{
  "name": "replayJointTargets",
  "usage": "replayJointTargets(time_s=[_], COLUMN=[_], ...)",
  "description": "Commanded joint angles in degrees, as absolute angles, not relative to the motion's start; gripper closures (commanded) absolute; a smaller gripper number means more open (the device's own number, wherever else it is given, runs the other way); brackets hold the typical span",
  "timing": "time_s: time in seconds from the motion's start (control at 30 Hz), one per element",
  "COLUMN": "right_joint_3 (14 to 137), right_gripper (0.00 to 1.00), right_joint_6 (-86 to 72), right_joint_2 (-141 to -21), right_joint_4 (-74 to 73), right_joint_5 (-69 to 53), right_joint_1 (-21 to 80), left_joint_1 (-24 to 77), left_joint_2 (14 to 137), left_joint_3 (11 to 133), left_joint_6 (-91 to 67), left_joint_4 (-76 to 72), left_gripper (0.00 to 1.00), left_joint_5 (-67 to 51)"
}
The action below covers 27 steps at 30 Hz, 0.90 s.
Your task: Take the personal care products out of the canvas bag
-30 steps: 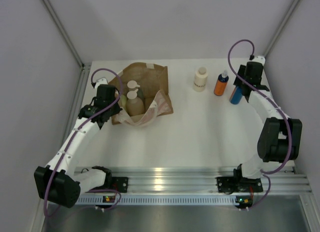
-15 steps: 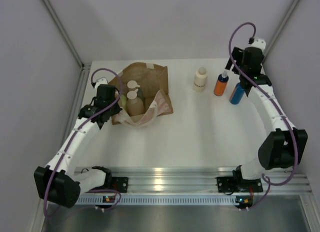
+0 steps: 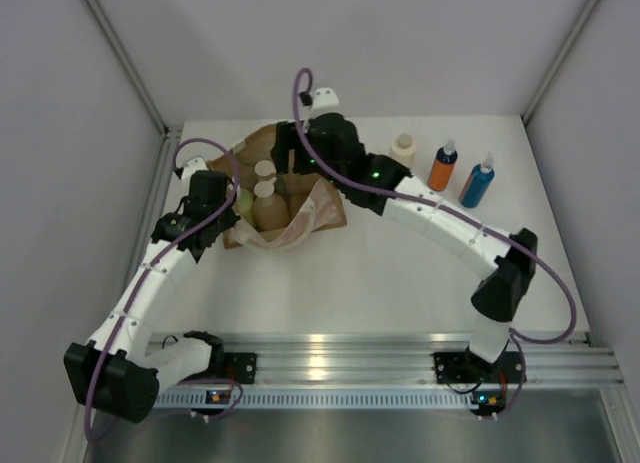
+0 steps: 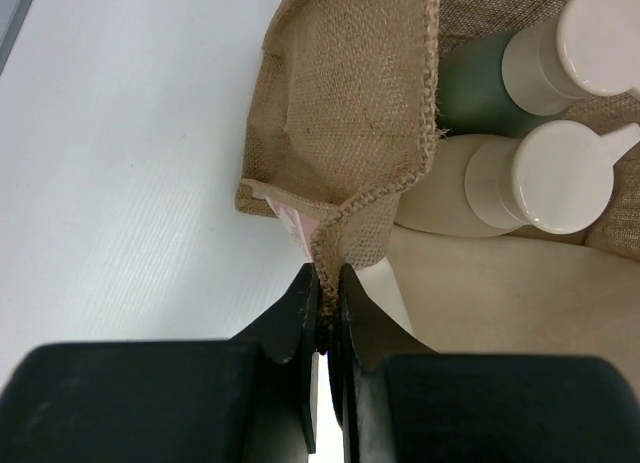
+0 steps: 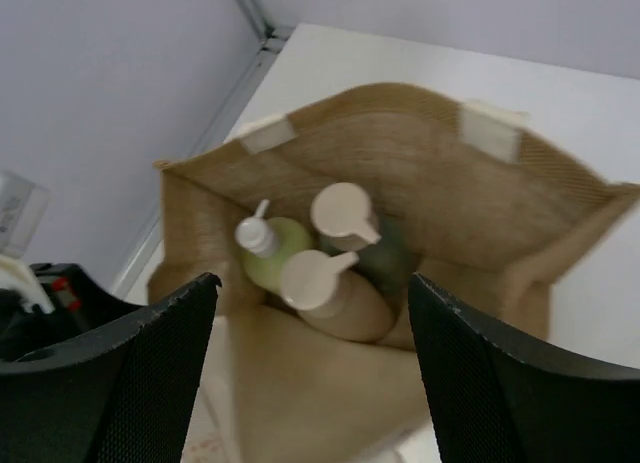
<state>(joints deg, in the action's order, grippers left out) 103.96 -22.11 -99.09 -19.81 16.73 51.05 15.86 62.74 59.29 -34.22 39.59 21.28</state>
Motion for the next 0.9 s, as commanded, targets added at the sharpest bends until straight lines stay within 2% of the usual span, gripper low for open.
replayJointTargets(time_s=[0.0,0.13,0.4,0.67,0.87], right_joint_3=[115.4,122.5,132.6,133.2,137.2], right_gripper=[0.25,0.24,0.23,0.21,0.21], right_joint_6=[-23.5,-25.1,-27.9,-33.2,-34.1], right_joint_2=[-106.9,-116.3,-125.0,-128.4,-132.8], right_joint_4=[-26.3,-29.2,-33.6,-36.6,-36.5], right_joint_5=[23.5,27.9,32.5,39.5,36.0], right_joint_1=[57.6,59.0,60.4,62.2,62.1], left_joint_1=[16.5,16.4,16.4,16.5,16.5], left_joint_2=[61.7,61.4,60.6,60.3,59.9], left_joint_3=[60.7,59.9,59.1,58.4,58.2], left_joint_6=[-35.9,-36.5,-36.6,-35.9,-35.4], left_joint_4=[44.1,44.1,43.9,44.0,43.9], left_gripper=[1.00,1.00,1.00,1.00,1.00], left_joint_5=[20.7,20.3,19.8,19.1,18.9])
